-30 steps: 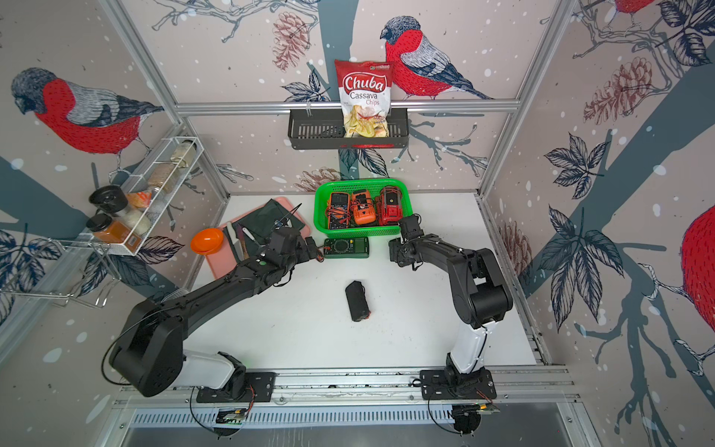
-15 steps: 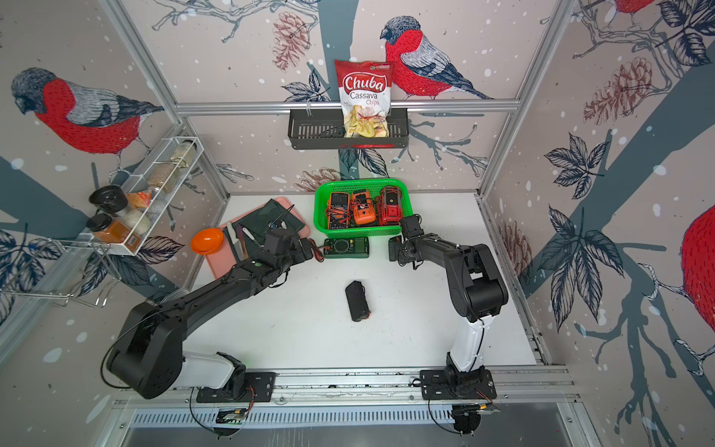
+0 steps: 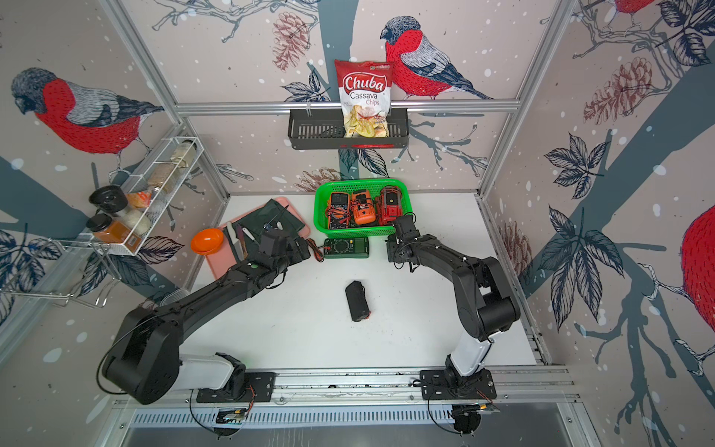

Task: Put the multimeter into the basket
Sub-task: Pick up the multimeter from the center of the board.

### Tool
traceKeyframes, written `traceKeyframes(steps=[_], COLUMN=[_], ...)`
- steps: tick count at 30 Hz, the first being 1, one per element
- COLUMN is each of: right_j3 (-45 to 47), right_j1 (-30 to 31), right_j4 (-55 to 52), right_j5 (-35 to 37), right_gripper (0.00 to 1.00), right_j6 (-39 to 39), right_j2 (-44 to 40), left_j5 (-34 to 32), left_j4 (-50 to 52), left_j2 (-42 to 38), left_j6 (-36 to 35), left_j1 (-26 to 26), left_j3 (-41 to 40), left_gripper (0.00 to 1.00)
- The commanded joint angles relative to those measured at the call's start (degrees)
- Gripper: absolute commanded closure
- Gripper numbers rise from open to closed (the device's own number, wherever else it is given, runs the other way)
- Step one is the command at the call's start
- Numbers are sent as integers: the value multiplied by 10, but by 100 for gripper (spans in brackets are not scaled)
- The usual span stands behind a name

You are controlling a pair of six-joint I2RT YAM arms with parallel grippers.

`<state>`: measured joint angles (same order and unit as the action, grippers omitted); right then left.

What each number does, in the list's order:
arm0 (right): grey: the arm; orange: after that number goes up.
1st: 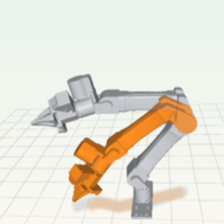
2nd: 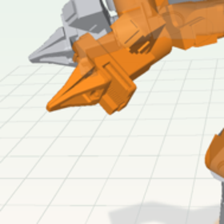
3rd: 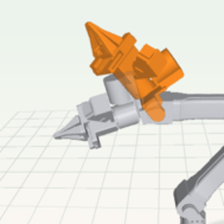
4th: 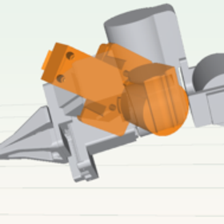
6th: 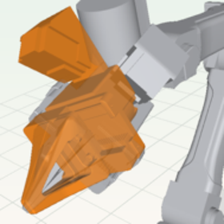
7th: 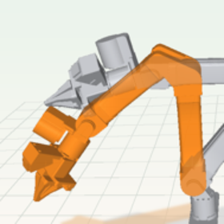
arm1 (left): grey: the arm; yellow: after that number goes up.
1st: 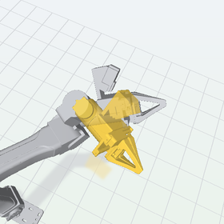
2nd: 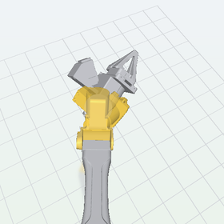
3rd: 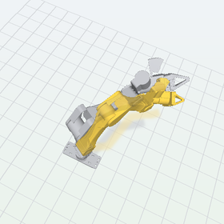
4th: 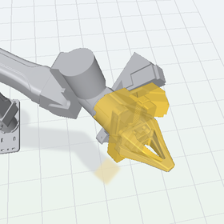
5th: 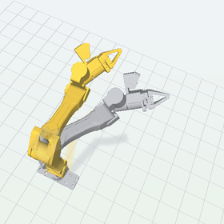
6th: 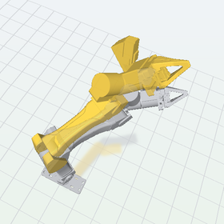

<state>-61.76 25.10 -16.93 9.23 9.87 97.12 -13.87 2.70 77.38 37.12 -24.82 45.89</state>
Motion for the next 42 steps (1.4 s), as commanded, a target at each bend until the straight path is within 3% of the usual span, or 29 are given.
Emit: traceKeyframes(steps=[1,9,19,27,42], right_j3=[5,-37,-242,-404,-474], right_j1=[9,10,0,-13,-35], right_j4=[-10,28,3,-57,-65], right_j5=[51,54,94,101,46], right_gripper=[62,64,65,65,59], right_j6=[22,56,62,54,52], right_j2=[-42,-90,78,212,294], left_j5=[-17,-42,-63,-56,-44], left_j4=[-22,-42,-55,-72,-81], left_j2=[-21,-85,-147,-151,-130], left_j6=[12,26,30,37,39], left_j1=[4,6,9,11,13], left_j3=[-13,-52,-97,-117,-118], left_gripper=[3,2,3,2,3])
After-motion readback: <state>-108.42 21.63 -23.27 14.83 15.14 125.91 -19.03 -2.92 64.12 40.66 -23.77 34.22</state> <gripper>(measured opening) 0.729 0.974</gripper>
